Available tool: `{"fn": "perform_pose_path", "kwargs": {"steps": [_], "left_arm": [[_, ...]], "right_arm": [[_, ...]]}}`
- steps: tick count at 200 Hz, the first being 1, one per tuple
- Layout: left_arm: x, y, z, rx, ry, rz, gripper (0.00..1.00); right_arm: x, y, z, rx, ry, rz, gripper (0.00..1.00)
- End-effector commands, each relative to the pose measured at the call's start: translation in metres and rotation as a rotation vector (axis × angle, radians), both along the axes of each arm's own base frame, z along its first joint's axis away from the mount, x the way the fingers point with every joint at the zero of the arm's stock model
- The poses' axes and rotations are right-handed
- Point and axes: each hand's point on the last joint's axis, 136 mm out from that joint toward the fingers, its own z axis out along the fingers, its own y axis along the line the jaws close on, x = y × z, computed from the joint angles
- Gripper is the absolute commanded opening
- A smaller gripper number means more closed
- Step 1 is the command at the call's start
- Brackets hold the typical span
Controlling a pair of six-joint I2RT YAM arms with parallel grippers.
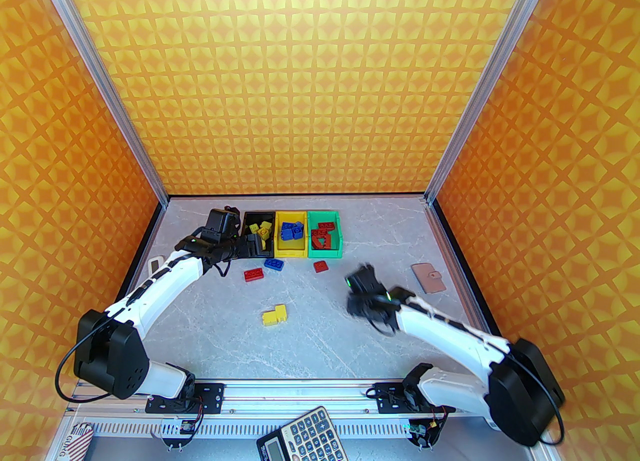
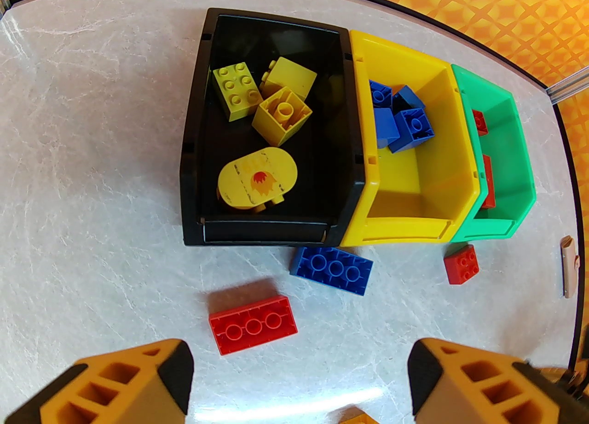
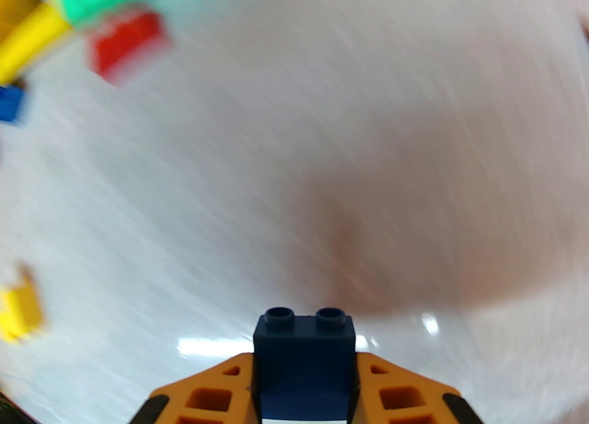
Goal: Sort the legos into containers by color
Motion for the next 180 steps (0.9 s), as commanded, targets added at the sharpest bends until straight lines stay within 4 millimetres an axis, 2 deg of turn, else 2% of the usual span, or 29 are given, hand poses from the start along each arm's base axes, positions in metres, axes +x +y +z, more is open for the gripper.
{"fn": "perform_pose_path", "kwargs": {"steps": [1, 24, 59, 86, 108, 123, 148, 180], "left_arm": [[-0.012, -0.003, 0.0, -0.023, 0.01, -0.005, 0.81], [-0.02, -0.003, -0.004, -0.033, 0.012, -0.001, 0.82], [-0.035, -0.003, -0.015, -0.035, 0.051, 0.002, 0.81], [-0.046, -0.003, -0.016, -0.047, 0.054, 0.008, 0.81], [-0.053, -0.003, -0.017, -0.051, 0.057, 0.008, 0.81], [-0.058, -0.004, -0.018, -0.051, 0.062, 0.001, 0.81], [-0.067, -0.006, -0.024, -0.05, 0.08, -0.006, 0.81], [-0.089, -0.02, -0.044, -0.046, 0.144, -0.035, 0.81]], "right_arm": [[0.05, 0.038, 0.043, 0.058, -0.152, 0.098, 0.3], [0.092, 0.072, 0.071, 0.088, -0.224, 0.154, 0.3], [0.146, 0.119, 0.091, 0.123, -0.279, 0.222, 0.3], [0.179, 0.151, 0.088, 0.144, -0.274, 0.264, 0.32], [0.201, 0.166, 0.079, 0.129, -0.254, 0.278, 0.44], [0.209, 0.174, 0.073, 0.119, -0.231, 0.292, 0.55], [0.209, 0.178, 0.072, 0.126, -0.223, 0.302, 0.59], [0.195, 0.166, 0.081, 0.125, -0.237, 0.298, 0.59]]}}
